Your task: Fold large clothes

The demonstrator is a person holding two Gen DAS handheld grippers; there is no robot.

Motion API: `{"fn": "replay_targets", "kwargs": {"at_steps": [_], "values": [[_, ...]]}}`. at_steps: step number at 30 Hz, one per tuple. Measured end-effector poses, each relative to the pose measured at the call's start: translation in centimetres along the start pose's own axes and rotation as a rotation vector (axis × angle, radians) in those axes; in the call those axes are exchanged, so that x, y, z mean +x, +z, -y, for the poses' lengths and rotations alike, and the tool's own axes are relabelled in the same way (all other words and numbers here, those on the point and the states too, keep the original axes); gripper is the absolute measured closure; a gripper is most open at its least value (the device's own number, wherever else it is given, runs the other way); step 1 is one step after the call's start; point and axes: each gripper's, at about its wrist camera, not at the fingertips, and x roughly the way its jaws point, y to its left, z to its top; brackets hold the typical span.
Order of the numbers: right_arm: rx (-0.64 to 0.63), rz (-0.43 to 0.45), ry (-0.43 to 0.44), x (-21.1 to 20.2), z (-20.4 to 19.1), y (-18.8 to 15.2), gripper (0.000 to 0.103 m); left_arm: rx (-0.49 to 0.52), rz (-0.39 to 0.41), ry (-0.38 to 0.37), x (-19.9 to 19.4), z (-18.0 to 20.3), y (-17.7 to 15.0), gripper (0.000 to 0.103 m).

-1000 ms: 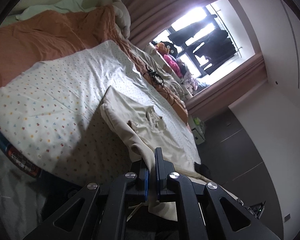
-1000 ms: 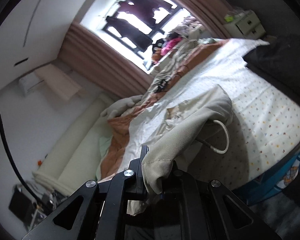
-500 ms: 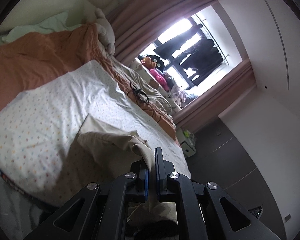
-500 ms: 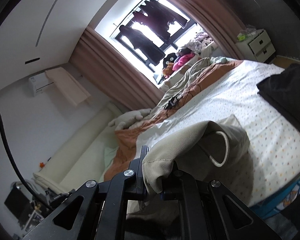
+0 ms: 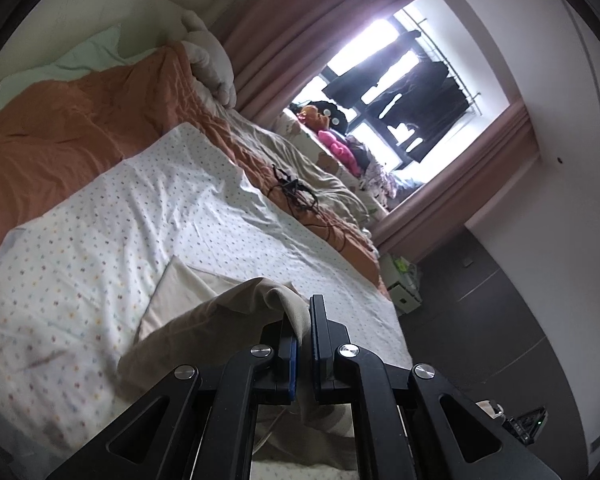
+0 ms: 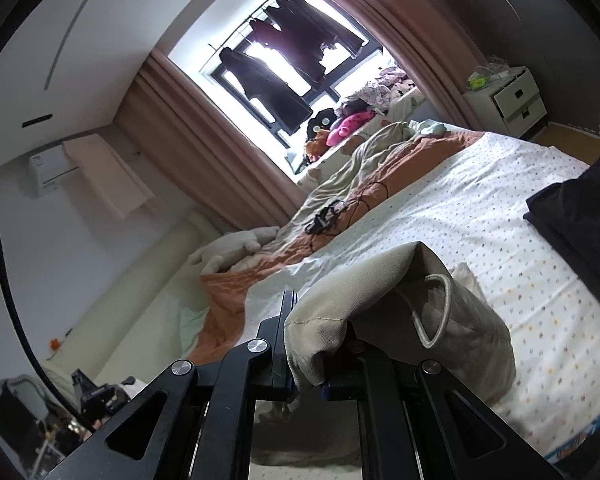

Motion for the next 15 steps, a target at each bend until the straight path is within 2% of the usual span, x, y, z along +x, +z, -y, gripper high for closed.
{"fn": "replay_targets", "kwargs": {"at_steps": [15], "values": [[-0.04, -0.077, -0.095, 13.1, 3.9, 3.8, 0.093, -0.017, -0.064, 0.119, 13.9, -4.3, 4.5, 0.098]]}}
